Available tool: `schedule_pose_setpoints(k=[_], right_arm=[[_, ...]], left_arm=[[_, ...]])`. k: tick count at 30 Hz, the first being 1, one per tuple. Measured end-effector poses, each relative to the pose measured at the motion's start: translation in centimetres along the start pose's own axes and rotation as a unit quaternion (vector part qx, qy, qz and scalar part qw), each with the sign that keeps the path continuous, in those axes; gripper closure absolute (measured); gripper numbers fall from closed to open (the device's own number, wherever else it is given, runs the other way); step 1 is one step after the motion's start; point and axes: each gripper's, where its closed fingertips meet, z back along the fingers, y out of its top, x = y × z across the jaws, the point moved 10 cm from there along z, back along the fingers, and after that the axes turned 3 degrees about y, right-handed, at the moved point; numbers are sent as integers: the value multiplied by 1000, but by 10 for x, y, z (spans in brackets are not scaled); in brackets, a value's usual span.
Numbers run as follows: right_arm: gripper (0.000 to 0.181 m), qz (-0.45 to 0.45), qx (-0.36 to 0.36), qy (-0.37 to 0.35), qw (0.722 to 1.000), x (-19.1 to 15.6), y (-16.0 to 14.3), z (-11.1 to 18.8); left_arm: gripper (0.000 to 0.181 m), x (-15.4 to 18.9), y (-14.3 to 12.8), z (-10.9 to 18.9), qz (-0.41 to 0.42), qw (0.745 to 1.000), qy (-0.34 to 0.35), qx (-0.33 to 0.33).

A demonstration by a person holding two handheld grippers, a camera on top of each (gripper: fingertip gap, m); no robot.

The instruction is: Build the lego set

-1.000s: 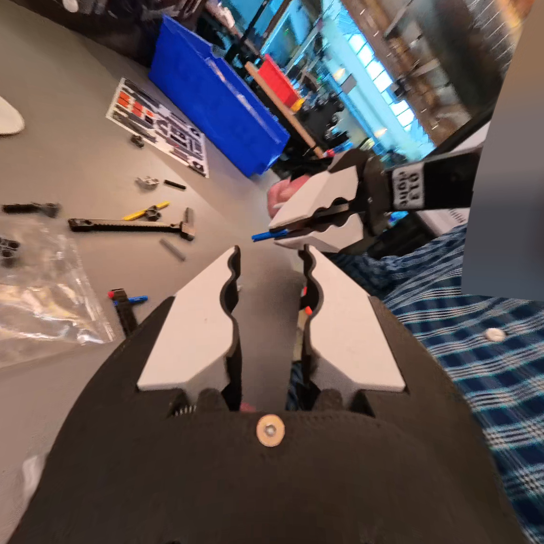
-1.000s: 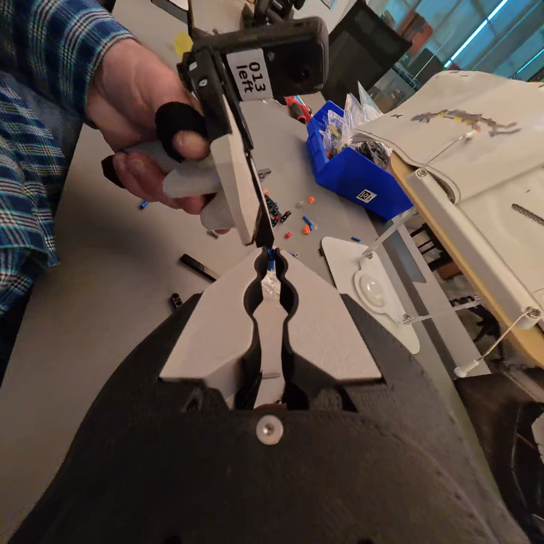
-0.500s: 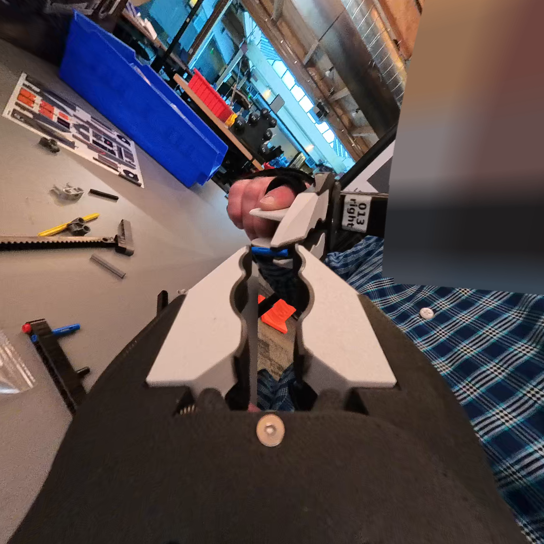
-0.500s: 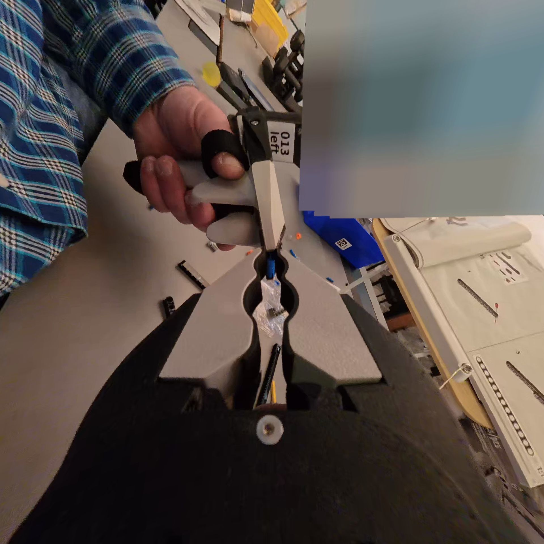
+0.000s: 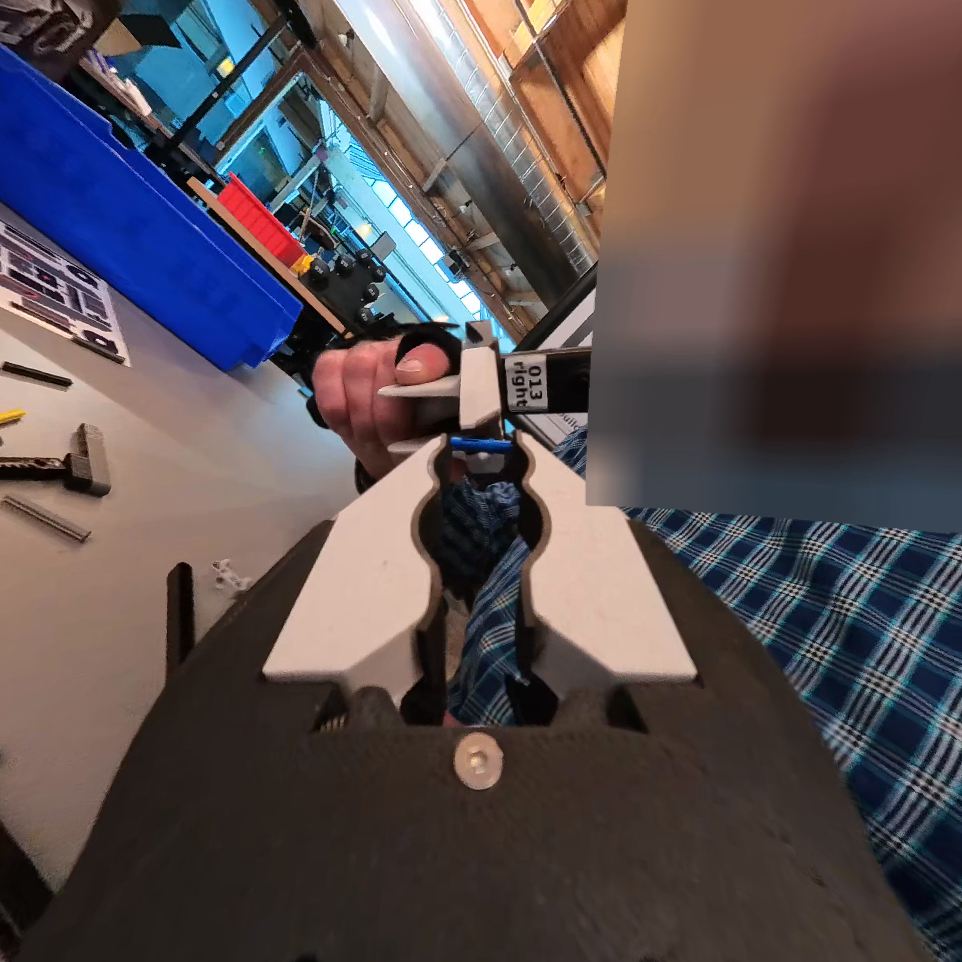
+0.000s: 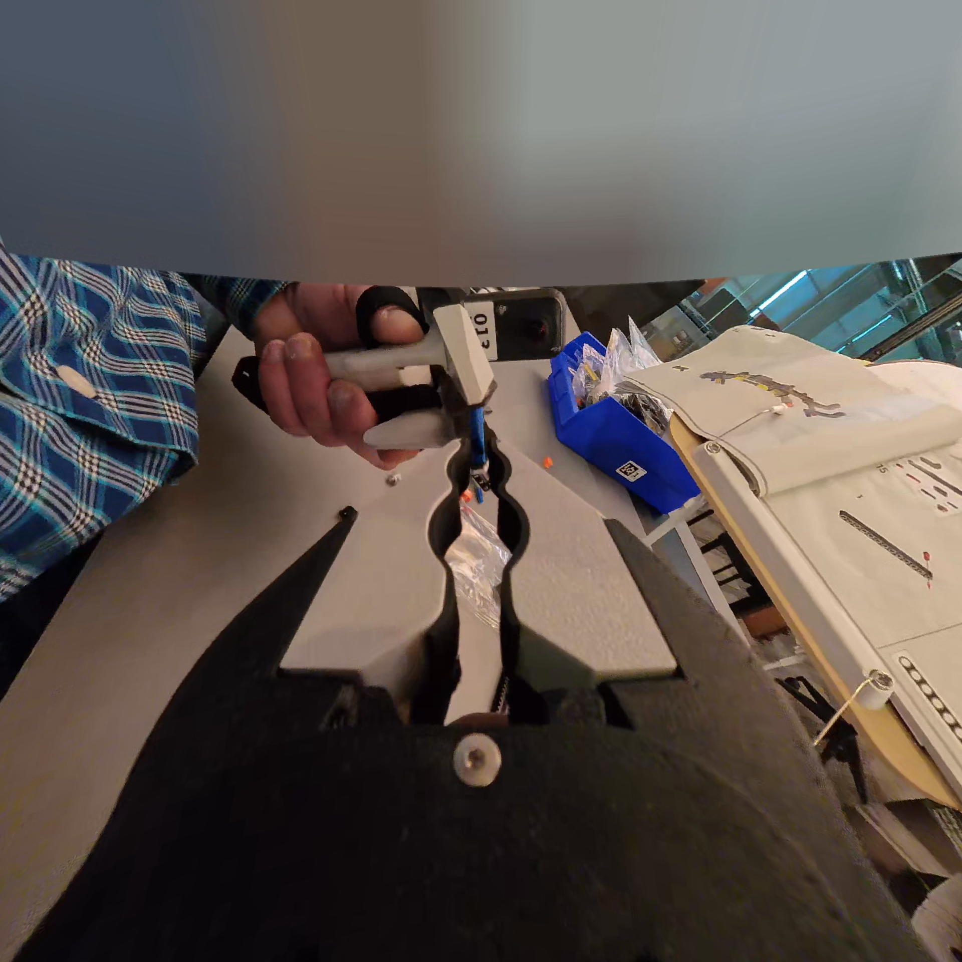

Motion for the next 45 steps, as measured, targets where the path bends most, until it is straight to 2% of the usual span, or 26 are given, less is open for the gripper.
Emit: schedule_pose_setpoints(k=[4, 9, 16, 19, 23, 25, 29, 34, 38, 45], right_arm=[[175, 28, -9, 9, 1000, -1, 2, -2], [180, 35, -14, 14, 999, -3, 3, -2], [179, 31, -46, 0, 998, -3, 2, -1], [180, 22, -88, -6, 996, -2, -4, -3], [180, 14, -123, -18, 992, 0, -8, -4], [180, 22, -136, -17, 990, -1, -9, -6], [180, 29, -147, -15, 989, -3, -9, -8], [180, -2, -113, -14, 994, -2, -9, -4], [179, -28, -65, -5, 997, -1, -7, 0], [179, -44, -32, -1, 999, -4, -8, 3]], left_arm=[[161, 1, -2, -2, 18, 999, -27, -2], [161, -1, -5, -3, 37, 999, -39, 0], [161, -6, -7, -2, 52, 998, -30, 19], [160, -9, -6, 3, 31, 999, 36, 23], [157, -1, -2, 6, -71, 983, 167, -3], [162, 6, 1, 5, -109, 974, 200, -3], [175, 10, 2, 0, -143, 965, 221, -23], [178, 8, 1, 0, -107, 975, 192, -11], [179, 2, 0, 3, -24, 993, 113, 8], [178, -4, -5, 2, 27, 997, 65, 18]])
